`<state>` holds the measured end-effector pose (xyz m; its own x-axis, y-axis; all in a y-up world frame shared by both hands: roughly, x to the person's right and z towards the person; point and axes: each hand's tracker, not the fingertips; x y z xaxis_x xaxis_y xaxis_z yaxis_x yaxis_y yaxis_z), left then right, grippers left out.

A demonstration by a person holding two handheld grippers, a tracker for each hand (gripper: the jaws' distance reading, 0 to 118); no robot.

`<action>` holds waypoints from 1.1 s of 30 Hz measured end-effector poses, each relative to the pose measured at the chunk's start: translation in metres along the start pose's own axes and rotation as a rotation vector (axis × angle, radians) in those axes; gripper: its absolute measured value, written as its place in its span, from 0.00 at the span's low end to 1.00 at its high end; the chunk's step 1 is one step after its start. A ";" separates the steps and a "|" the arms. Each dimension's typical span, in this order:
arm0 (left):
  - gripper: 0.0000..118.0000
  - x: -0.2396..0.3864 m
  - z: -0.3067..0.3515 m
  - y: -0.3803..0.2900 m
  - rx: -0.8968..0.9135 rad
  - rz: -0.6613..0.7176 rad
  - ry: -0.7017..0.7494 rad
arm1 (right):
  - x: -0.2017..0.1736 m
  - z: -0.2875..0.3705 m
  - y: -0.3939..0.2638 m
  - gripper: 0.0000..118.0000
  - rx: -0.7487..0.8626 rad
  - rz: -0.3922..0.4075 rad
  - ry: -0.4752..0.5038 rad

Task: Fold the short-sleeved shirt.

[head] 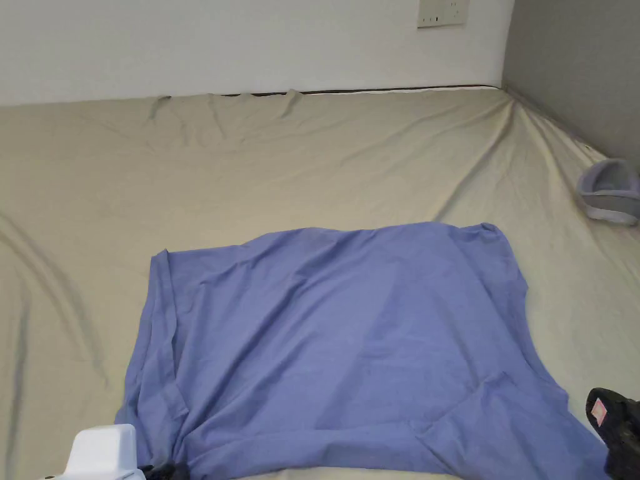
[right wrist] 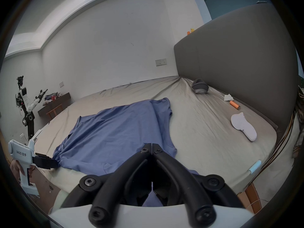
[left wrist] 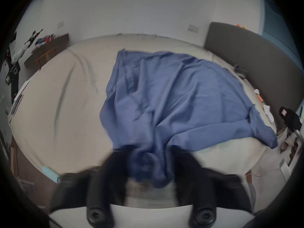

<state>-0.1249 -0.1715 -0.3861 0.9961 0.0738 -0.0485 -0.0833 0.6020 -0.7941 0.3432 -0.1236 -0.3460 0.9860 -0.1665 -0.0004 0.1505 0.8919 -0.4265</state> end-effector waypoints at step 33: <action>0.08 -0.045 0.016 0.102 0.175 0.188 -0.204 | -0.010 -0.085 0.064 0.06 -0.044 -0.027 0.164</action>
<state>-0.1790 -0.1005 -0.4555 0.9378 0.3440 -0.0479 -0.2867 0.6890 -0.6656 0.3373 -0.1003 -0.4505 0.9563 -0.2601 -0.1339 0.1703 0.8672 -0.4679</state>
